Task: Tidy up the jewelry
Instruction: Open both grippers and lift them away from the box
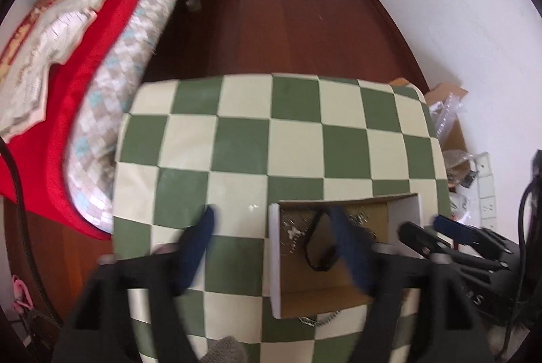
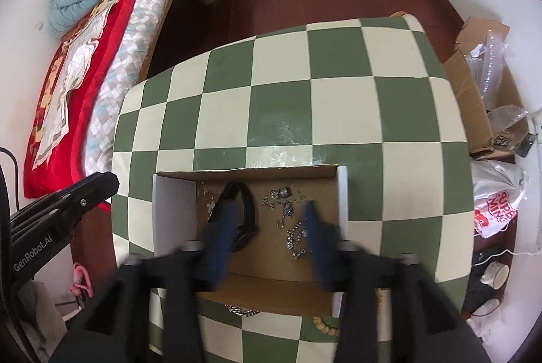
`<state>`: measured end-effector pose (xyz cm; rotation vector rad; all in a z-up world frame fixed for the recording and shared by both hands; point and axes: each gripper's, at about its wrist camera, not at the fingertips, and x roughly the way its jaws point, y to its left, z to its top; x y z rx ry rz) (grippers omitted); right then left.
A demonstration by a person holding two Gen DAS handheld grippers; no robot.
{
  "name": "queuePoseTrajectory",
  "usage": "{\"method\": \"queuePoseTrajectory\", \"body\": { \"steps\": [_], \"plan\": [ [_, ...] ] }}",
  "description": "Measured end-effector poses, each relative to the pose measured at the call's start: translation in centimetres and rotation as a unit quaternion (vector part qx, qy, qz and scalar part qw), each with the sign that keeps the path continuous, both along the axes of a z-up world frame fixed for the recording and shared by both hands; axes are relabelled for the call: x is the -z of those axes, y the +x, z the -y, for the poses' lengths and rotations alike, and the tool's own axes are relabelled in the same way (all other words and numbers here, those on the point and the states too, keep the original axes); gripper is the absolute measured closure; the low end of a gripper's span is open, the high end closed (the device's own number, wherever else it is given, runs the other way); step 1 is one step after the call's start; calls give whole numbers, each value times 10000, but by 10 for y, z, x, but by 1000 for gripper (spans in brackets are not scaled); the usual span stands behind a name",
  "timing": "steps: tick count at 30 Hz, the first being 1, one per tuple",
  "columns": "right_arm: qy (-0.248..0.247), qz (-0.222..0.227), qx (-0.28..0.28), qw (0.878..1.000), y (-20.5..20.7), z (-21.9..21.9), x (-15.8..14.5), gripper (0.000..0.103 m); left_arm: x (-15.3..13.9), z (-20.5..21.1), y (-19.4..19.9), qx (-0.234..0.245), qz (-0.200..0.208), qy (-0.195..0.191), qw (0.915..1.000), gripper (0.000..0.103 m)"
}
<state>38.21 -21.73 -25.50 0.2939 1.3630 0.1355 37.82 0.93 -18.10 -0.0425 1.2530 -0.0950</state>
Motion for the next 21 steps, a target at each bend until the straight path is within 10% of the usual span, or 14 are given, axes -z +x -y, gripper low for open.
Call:
{"method": "queuePoseTrajectory", "body": {
  "steps": [5,21],
  "plan": [
    [-483,-51,3,9988,-14,1,-11,6,-3,-5,-15,-95,251,635,9976,0],
    [-1549,96,-264,9875,-96,-23,-7,0,-2,-20,-94,-415,717,1090,9906,0]
  ]
}}
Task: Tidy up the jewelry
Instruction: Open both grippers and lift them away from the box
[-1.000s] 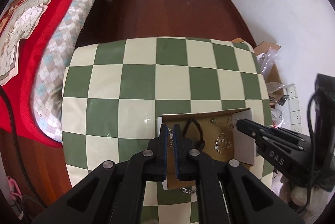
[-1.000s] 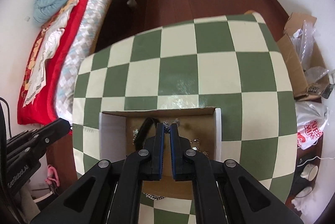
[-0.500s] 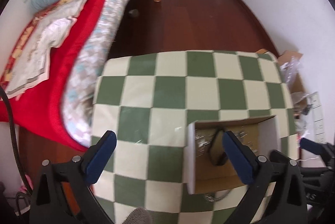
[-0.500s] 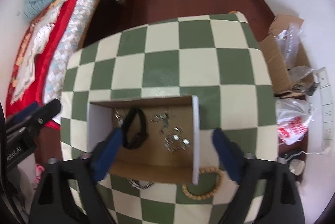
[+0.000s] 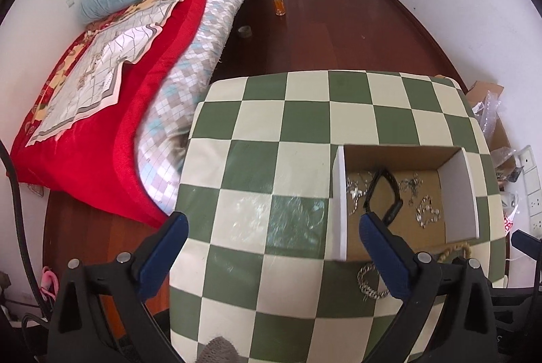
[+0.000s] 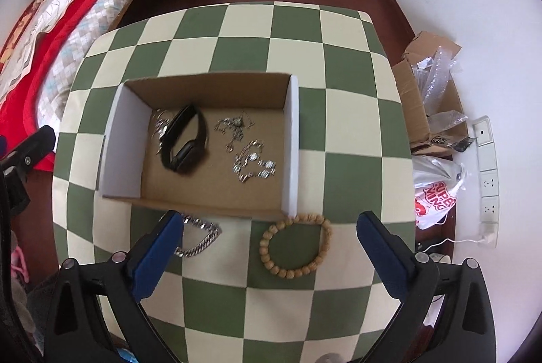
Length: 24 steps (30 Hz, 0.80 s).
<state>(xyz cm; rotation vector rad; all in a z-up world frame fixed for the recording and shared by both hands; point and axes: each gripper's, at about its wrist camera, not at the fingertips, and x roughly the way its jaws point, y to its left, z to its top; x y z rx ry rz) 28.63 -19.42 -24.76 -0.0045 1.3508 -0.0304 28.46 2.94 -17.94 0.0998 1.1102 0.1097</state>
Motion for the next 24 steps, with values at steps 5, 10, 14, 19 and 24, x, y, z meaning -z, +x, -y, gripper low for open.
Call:
{"method": "queuePoseTrajectory", "body": {
  "steps": [5,10,14,19,24],
  "plan": [
    [66,259,-18,9996,-22,-11,-12,0,-13,-2,-27,24,236,86,9997,0],
    [-99,634,-13,9979,-44,-17,-32,0,-29,-4,-55,78,469,71,9988,0],
    [-160,905,83,9957,-59,-15,-51,0,-42,-2,-71,171,625,64,9979,0],
    [-159,1264,224,9916,-79,-11,-80,0,-60,-2,-89,198,804,-59,9965,0],
    [-99,1617,364,9861,-98,-7,-109,0,-78,-1,-100,199,998,-137,9947,0]
  ]
}}
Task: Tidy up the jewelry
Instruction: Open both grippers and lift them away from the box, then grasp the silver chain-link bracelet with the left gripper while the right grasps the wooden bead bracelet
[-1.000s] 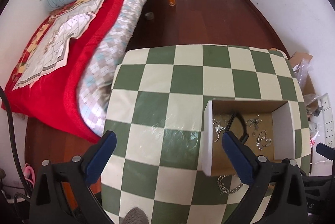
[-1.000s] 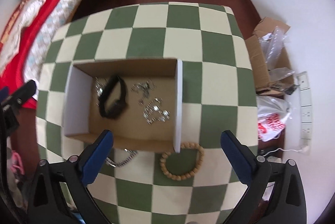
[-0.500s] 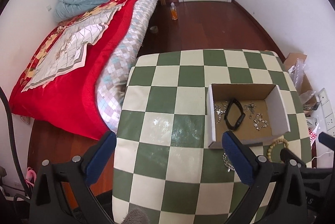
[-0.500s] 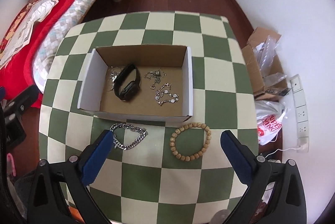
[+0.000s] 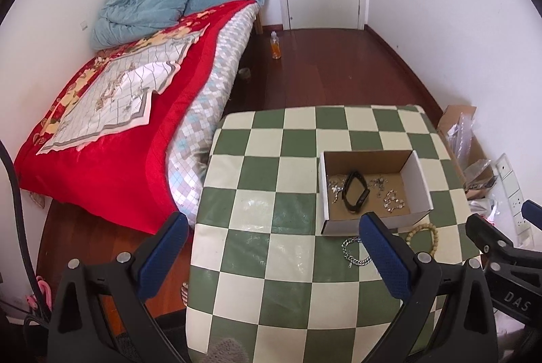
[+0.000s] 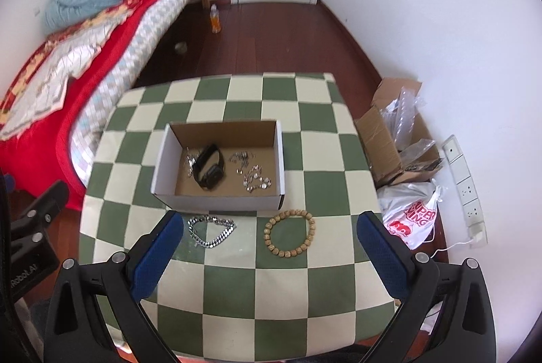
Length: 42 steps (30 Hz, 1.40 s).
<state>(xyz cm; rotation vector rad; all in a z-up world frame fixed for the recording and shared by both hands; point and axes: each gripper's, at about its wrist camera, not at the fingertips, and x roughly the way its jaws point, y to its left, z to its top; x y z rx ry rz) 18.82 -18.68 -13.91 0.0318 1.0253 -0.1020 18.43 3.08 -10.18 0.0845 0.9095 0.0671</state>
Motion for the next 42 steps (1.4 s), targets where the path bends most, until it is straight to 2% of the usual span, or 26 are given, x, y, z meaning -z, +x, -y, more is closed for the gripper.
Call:
{"method": "queuePoseTrajectory", "body": {
  "steps": [5,10,15,16,19,20,22,24,30,36,39,40,42],
  "plan": [
    [166,204,65,9996,-15,4,-16,0,0,3,-4,-3,13,92,10000,0],
    [300,175,298,9990,-25,23,-8,0,36,5,1,-33,-345,227,9991,0],
    [377,-200,837,9956,-26,62,35,2,87,12,9,-41,-986,189,9949,0],
    [432,-323,974,9938,-27,73,49,7,99,16,12,-49,-1123,158,9935,1],
    [626,-660,1213,9884,-23,96,85,38,127,27,21,-79,-1387,-2,9903,1],
    [728,-784,1289,9859,-20,104,100,41,133,29,24,-74,-1443,-41,9895,1],
    [1007,-989,1353,9807,-15,115,128,41,150,36,32,-105,-1607,-175,9868,2],
    [1081,-1097,1437,9776,-10,120,146,41,162,41,38,-120,-1740,-292,9842,8],
    [953,-1251,1476,9765,7,119,185,41,194,53,54,-252,-2041,-526,9772,19],
    [773,-1340,1501,9765,23,115,205,41,210,65,57,-315,-2100,-268,9768,21],
    [713,-1255,1456,9788,29,112,204,41,212,67,54,-189,-1977,-295,9796,36],
    [716,-1278,1429,9788,31,109,205,41,211,68,53,-141,-1950,-351,9801,47],
    [747,-1388,1384,9778,35,103,208,41,208,67,52,-38,-1899,-526,9804,87]
  ]
}}
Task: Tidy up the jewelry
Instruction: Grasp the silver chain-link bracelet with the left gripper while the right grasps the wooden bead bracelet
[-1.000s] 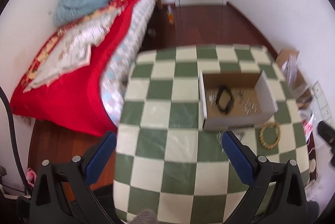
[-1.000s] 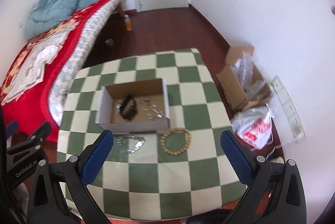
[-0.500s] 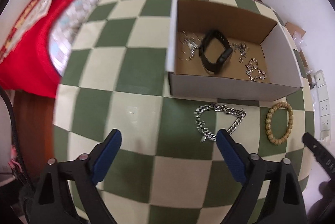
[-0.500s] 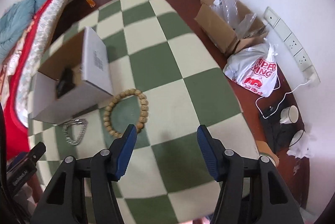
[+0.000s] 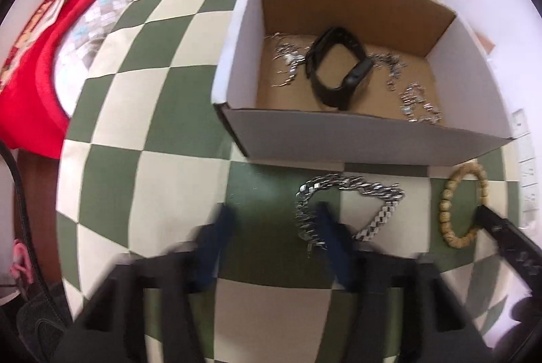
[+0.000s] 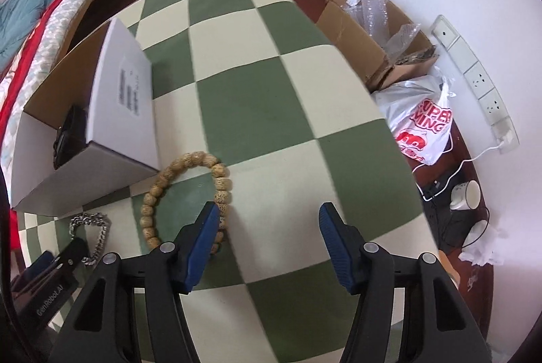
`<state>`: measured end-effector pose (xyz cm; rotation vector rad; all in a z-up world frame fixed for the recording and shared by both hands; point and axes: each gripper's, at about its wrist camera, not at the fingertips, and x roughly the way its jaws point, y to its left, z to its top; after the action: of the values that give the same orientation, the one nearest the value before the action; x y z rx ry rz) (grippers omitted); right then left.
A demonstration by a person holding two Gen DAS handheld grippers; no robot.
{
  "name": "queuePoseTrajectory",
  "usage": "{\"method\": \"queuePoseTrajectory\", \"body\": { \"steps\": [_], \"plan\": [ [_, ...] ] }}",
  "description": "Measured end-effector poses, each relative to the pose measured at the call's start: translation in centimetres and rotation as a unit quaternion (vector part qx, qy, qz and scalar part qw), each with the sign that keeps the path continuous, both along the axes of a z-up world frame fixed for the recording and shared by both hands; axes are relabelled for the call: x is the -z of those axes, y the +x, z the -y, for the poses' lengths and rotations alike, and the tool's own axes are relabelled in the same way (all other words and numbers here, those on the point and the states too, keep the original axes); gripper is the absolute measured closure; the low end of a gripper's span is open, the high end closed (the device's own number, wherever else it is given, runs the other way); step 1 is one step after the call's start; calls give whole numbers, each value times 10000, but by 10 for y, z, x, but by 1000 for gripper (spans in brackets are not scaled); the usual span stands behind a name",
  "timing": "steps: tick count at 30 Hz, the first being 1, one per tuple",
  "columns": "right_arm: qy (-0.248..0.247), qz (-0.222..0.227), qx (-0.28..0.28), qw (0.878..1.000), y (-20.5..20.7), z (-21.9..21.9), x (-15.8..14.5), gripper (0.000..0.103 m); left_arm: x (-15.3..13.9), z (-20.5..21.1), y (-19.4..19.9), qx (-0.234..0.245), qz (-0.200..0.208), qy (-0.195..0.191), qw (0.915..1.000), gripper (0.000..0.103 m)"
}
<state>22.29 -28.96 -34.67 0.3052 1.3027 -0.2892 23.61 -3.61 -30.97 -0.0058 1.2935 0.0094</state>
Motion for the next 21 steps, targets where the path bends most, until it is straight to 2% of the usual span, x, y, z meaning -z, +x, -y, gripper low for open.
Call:
{"method": "queuePoseTrajectory", "body": {
  "steps": [1,2,4,6,7,8,10,21],
  "plan": [
    [0,-61,-22,10000,0,-3,2,42,-1,1,0,60,-2,52,10000,95],
    [-120,-52,-108,9999,0,-8,2,42,-2,0,-1,110,-14,54,9999,99],
    [-205,-45,-242,9995,1,-15,2,43,-3,-3,-3,155,-17,27,9999,99],
    [-263,-18,-342,9991,-1,-21,1,50,-4,-9,-5,165,-43,-22,9999,100],
    [-278,8,-406,9988,-3,-24,0,60,-5,-13,-9,150,-62,-54,9999,100],
    [-276,35,-468,9985,-5,-27,-1,74,-5,-15,-12,162,-84,-83,9998,100],
    [-171,35,-548,9983,-11,-29,-2,93,-11,-23,-24,190,-94,-107,9997,100],
    [706,-414,-642,9946,-80,-34,-1,93,-27,-34,-86,629,-186,-117,9978,101]
  ]
}}
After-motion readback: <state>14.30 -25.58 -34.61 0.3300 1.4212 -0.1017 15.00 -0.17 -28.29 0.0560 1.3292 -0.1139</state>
